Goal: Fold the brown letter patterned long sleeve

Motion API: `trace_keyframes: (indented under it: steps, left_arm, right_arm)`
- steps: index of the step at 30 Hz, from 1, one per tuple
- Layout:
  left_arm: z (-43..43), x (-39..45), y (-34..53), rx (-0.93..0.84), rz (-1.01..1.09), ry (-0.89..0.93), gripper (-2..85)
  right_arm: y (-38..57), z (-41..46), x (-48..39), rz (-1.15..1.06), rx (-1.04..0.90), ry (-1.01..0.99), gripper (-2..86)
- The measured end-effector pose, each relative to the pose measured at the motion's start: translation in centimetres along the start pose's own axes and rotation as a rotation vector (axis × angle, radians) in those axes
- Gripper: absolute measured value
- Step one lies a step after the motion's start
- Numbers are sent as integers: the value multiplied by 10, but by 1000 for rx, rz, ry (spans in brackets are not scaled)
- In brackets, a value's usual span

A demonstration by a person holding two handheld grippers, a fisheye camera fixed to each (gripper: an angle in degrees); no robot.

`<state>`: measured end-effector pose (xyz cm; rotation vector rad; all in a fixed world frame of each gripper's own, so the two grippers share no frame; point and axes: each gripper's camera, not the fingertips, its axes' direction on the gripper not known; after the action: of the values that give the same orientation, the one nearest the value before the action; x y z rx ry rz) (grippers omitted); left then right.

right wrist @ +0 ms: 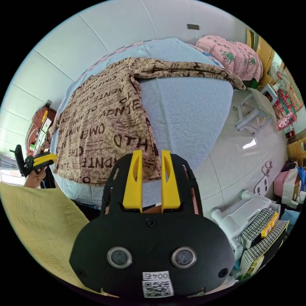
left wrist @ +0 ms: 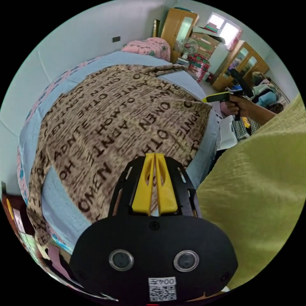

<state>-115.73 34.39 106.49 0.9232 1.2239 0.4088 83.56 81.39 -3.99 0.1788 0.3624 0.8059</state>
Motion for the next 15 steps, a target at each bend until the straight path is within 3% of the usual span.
trace_keyframes:
  steps: [8,15]
  left_arm:
    - [85,86,-80,-173,322,2,1]
    - [113,90,-66,-221,321,52,0]
  right_arm:
    - [-25,15,14,-36,-33,-95,95]
    - [-34,53,-18,-227,-127,37,27]
